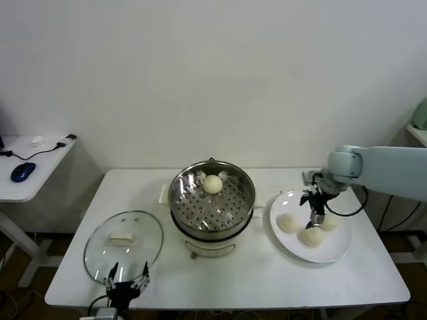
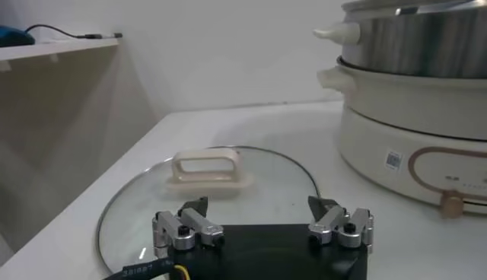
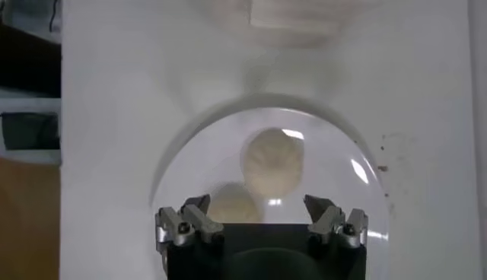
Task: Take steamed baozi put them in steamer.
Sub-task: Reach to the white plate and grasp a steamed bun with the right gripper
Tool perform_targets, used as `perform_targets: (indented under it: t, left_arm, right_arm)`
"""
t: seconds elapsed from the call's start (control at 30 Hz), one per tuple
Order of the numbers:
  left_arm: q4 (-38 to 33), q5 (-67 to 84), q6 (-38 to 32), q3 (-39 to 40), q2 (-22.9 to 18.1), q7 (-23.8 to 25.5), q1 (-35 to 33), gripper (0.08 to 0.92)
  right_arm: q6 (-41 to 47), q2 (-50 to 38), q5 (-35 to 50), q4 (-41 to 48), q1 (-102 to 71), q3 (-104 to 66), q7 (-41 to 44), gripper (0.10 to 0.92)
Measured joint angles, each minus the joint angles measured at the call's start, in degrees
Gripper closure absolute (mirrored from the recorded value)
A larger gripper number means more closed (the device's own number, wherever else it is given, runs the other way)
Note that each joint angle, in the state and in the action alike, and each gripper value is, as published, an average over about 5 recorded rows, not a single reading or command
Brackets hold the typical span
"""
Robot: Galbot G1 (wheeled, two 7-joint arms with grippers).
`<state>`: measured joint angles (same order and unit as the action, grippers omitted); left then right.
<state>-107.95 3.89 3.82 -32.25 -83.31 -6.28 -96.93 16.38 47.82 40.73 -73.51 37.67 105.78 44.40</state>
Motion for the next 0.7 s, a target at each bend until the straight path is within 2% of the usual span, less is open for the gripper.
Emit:
perform_targets:
  t: [0.4,0.7]
  left_arm:
    - [1.0,-0.17,-0.32,-0.08,-0.25,-0.15,0.09,0.177]
    - [0.87,0.0,-0.42,-0.26,-0.27,-0.23,-0.12,0.177]
  right_arm:
    - [-0.32,3.87,-3.94,10.35,-11.71,-9.54,0.57,0.204]
    - [-1.05,5.36,-5.49,14.07,-14.93,-12.41,2.15,0.318]
